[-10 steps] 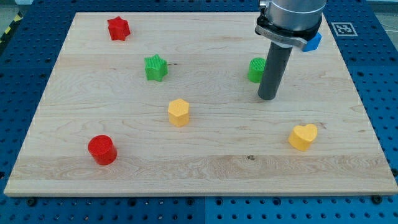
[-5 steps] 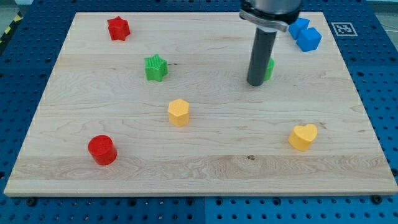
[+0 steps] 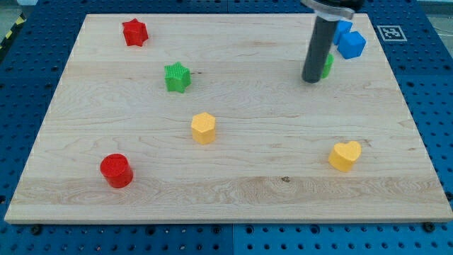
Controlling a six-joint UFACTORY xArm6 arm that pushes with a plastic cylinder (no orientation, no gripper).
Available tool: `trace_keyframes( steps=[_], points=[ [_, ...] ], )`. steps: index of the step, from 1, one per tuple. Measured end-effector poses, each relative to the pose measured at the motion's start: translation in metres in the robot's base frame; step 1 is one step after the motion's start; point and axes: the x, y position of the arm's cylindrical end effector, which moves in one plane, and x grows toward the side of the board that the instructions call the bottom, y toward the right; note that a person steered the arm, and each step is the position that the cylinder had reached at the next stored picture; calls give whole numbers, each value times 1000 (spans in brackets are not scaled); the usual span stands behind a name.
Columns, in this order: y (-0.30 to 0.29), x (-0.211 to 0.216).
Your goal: Push the green circle close to the blue cube
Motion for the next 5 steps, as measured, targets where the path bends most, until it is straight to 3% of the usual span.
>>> trace_keyframes(
  steps=[2,4,5],
  points=[
    [9,-12],
    [-20,-30],
    [-42,-70]
  ],
)
